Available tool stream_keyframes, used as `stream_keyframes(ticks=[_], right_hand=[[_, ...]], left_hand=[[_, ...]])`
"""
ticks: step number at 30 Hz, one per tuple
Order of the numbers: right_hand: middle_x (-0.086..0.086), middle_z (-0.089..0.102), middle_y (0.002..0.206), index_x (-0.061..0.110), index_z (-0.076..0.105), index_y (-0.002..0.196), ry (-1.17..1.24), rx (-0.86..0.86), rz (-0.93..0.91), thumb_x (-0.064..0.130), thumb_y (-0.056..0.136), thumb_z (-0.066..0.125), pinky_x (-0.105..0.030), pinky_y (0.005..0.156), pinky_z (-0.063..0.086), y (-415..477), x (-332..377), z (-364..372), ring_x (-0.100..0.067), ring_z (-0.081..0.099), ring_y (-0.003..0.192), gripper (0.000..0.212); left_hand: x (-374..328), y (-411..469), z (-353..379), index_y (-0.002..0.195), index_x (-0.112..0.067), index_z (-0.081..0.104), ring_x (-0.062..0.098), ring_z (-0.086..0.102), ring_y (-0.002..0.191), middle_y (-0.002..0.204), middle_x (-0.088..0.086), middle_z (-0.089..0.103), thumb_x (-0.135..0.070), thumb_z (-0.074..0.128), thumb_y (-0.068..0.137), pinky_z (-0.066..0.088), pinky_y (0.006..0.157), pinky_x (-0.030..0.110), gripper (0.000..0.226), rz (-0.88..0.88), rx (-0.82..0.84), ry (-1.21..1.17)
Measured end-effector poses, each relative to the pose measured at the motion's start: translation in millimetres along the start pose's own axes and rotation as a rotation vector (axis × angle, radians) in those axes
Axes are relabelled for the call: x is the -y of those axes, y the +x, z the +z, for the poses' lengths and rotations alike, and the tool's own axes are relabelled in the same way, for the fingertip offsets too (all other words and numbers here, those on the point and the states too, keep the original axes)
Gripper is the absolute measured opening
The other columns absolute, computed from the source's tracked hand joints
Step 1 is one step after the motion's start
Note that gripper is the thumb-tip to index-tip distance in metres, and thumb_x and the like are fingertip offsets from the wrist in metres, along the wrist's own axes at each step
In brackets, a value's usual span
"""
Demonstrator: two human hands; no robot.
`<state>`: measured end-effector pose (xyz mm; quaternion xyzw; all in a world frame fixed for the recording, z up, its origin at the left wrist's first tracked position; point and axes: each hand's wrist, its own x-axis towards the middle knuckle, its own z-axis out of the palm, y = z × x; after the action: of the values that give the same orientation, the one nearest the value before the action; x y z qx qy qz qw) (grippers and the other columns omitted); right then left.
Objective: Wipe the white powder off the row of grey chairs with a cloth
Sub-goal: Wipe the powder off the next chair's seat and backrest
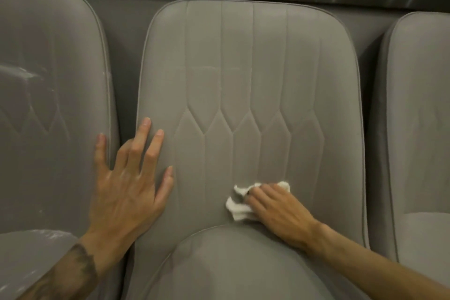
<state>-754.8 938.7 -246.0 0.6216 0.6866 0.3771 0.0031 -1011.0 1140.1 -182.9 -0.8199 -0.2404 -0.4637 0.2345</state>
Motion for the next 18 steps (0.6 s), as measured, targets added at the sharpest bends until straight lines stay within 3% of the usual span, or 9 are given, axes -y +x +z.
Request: stream_keyframes(ticks=[3, 7, 12, 15, 18], right_hand=[[-0.005, 0.060, 0.105, 0.014, 0.060, 0.118, -0.054, -0.043, -0.061, 0.023, 0.096, 0.045, -0.035, 0.082, 0.042, 4.8, -15.3, -2.7, -0.026, 0.057, 0.088, 0.028], [-0.019, 0.058, 0.107, 0.007, 0.048, 0.130, -0.109, -0.381, 0.273, 0.034, 0.098, 0.045, -0.043, 0.081, 0.036, 76.2, -76.3, -54.3, -0.035, 0.052, 0.090, 0.041], [-0.020, 0.055, 0.112, 0.004, 0.053, 0.124, -0.071, -0.640, 0.701, 0.034, 0.101, 0.042, -0.047, 0.083, 0.040, 175.0, -137.8, -114.8, -0.037, 0.049, 0.098, 0.039], [-0.019, 0.056, 0.109, 0.008, 0.050, 0.130, -0.054, -0.611, 0.589, 0.035, 0.100, 0.048, -0.046, 0.083, 0.041, 170.3, -100.9, -89.9, -0.036, 0.050, 0.095, 0.040], [-0.014, 0.056, 0.102, 0.010, 0.056, 0.113, -0.048, -0.494, 0.349, 0.040, 0.104, 0.047, -0.042, 0.077, 0.040, 141.4, -71.8, -72.7, -0.033, 0.049, 0.087, 0.033]], left_hand=[[0.7, 0.1, -0.2, 0.158, -0.006, 0.039, 0.039, 0.057, 0.131, 0.169, 0.015, 0.027, -0.039, 0.049, 0.100, 0.016, 0.122, 0.069, 0.067, 0.006, 0.005, 0.002], [-0.2, 0.9, 1.2, 0.158, -0.007, 0.039, 0.039, 0.057, 0.131, 0.169, 0.015, 0.027, -0.039, 0.050, 0.099, 0.017, 0.122, 0.069, 0.068, 0.002, 0.003, -0.002], [0.6, 0.5, 2.6, 0.157, -0.007, 0.041, 0.039, 0.058, 0.130, 0.169, 0.015, 0.029, -0.039, 0.052, 0.098, 0.018, 0.121, 0.070, 0.068, 0.001, -0.006, -0.003], [0.1, 0.8, 2.0, 0.157, -0.008, 0.041, 0.039, 0.058, 0.129, 0.168, 0.014, 0.029, -0.038, 0.051, 0.099, 0.018, 0.122, 0.069, 0.067, 0.000, -0.011, -0.006], [-0.3, 0.5, 1.1, 0.157, -0.008, 0.041, 0.039, 0.058, 0.129, 0.168, 0.014, 0.029, -0.039, 0.052, 0.098, 0.017, 0.122, 0.069, 0.067, -0.005, -0.005, -0.010]])
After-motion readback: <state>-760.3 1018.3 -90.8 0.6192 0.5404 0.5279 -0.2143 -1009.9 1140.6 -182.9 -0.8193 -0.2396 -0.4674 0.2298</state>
